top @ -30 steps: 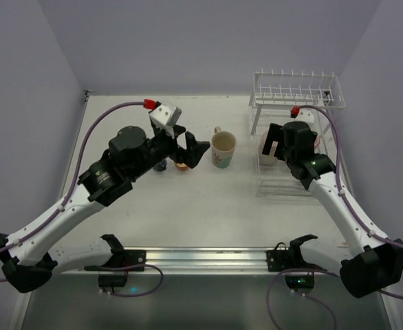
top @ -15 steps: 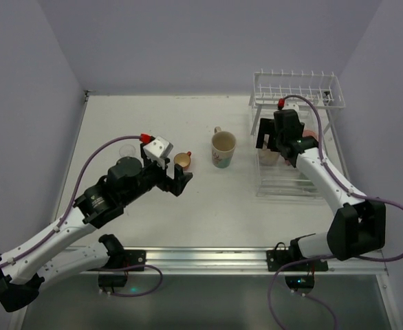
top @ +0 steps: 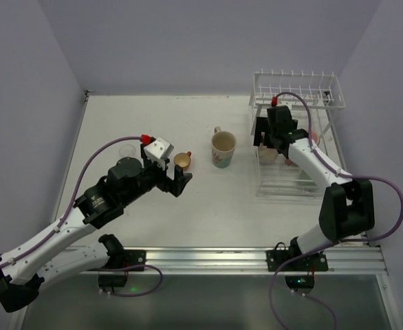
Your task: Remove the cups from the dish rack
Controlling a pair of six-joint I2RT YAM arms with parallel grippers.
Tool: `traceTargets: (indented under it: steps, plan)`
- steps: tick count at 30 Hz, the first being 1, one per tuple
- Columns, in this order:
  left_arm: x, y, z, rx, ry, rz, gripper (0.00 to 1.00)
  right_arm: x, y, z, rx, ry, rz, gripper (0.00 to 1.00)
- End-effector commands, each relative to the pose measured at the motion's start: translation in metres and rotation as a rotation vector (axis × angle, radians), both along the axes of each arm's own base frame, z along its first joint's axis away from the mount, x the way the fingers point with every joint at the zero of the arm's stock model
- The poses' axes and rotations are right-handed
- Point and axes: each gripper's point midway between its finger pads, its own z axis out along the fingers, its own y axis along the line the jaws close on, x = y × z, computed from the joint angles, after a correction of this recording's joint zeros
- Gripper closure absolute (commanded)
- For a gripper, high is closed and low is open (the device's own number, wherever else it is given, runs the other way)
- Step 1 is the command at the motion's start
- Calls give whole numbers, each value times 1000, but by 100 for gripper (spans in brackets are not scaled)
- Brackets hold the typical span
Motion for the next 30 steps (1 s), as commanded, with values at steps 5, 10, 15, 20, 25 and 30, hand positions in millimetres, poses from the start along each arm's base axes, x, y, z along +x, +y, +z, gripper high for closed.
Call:
traceTargets:
  steps: [5,10,15,20,25,30]
  plan:
    - [0,-8,14,-56,-33,-33,0,8,-14,70,17,-285,-65,43]
    - [-5,-21,31,-133,-24,-85,0,-12,-14,129,100,-465,-62,47]
    - [-15,-43,47,-256,13,-170,1,-39,3,161,243,-553,5,48]
    - [-32,-71,52,-427,110,-297,5,-89,45,188,576,-640,142,49]
    - [-45,-87,53,-592,181,-389,8,-144,96,214,1021,-697,388,50]
    - [-49,-88,60,-712,219,-394,11,-182,110,230,1246,-687,493,52]
